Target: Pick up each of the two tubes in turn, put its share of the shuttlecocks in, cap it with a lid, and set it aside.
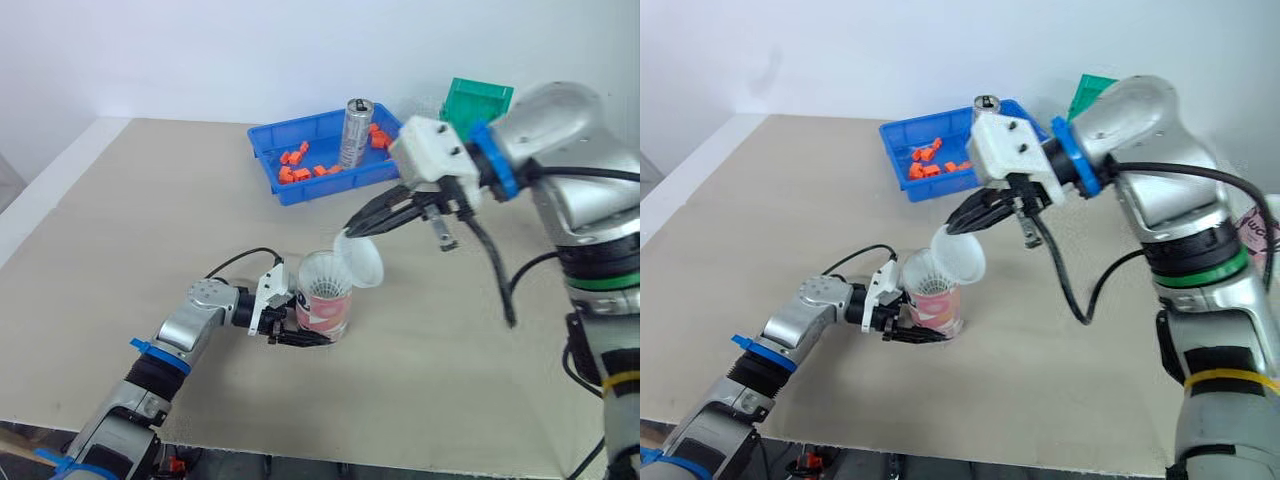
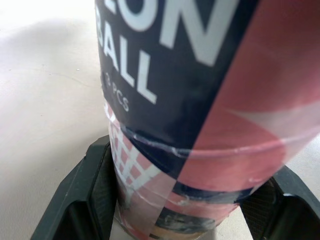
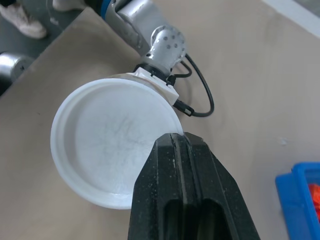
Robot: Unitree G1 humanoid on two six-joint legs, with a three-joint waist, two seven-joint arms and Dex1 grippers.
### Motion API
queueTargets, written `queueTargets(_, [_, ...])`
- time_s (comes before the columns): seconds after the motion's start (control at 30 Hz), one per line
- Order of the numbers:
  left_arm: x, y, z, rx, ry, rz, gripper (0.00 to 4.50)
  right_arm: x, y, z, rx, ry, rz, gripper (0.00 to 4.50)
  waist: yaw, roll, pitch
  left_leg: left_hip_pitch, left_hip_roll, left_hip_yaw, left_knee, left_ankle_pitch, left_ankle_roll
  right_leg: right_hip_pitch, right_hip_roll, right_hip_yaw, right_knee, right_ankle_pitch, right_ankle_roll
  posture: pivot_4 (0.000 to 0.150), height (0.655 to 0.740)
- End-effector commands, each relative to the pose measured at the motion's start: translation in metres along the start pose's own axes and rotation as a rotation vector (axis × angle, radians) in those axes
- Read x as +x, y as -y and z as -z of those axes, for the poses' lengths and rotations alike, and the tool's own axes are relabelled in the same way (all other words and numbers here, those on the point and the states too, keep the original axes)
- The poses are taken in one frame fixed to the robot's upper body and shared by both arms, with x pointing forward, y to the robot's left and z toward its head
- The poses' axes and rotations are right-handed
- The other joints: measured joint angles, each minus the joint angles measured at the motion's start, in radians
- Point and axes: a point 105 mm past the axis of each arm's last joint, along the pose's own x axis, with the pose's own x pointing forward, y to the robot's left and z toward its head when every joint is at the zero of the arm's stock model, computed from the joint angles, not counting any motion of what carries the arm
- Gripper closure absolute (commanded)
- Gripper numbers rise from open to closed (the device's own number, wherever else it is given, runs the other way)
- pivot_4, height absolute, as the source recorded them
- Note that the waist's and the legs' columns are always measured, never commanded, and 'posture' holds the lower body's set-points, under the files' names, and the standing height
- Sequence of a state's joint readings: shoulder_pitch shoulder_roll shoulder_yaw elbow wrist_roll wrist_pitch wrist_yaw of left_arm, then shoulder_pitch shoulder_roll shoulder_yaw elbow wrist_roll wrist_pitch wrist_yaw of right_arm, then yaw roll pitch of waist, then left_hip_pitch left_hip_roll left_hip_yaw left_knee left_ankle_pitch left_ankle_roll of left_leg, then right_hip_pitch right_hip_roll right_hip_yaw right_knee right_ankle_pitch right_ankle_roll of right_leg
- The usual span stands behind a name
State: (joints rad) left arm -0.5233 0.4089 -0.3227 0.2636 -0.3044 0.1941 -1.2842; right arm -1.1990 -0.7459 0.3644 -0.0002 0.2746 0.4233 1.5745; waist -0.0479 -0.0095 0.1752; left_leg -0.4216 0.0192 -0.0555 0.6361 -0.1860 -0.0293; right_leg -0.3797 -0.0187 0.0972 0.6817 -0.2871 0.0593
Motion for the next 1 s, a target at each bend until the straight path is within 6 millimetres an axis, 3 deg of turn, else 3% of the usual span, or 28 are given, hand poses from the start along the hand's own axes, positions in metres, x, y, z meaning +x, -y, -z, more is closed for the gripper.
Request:
queueTargets(0.03, [-0.007, -0.005, 0.019, -0.031, -0.092, -0.047, 1.68, 0.010, 0.009, -0.004, -0.134, -0.076, -0.044, 4.48, 0.000, 0.000, 0.000, 0.000, 0.001, 0.000, 0.000, 0.000, 0.000, 0.000, 0.001, 0.000, 0.000, 0.000, 0.000, 0.150, 0.7400])
queueTargets(0.4, [-0.010, -0.006, 0.021, -0.029, -0.105, -0.053, 1.68, 0.018, 0.011, -0.025, -0.284, -0.060, -0.085, 4.48, 0.000, 0.000, 0.000, 0.000, 0.004, -0.001, -0.001, 0.001, 0.000, -0.001, 0.005, -0.001, 0.000, 0.001, -0.001, 0.150, 0.7400])
queueTargets(0.73, [-0.017, -0.008, 0.022, -0.040, -0.125, -0.054, 1.68, 0.020, -0.002, -0.024, -0.317, -0.049, -0.121, 4.48, 0.000, 0.000, 0.000, 0.000, 0.008, -0.001, -0.001, 0.001, 0.000, -0.002, 0.008, 0.000, 0.000, 0.001, -0.001, 0.150, 0.7400])
queueTargets(1.0, [-0.024, -0.007, 0.023, -0.046, -0.136, -0.068, 1.68, 0.028, 0.008, -0.028, -0.367, -0.040, -0.089, 4.48, -0.003, 0.000, 0.000, 0.000, 0.013, -0.001, -0.001, 0.001, 0.000, -0.004, 0.015, 0.000, 0.001, 0.003, -0.005, 0.150, 0.7400])
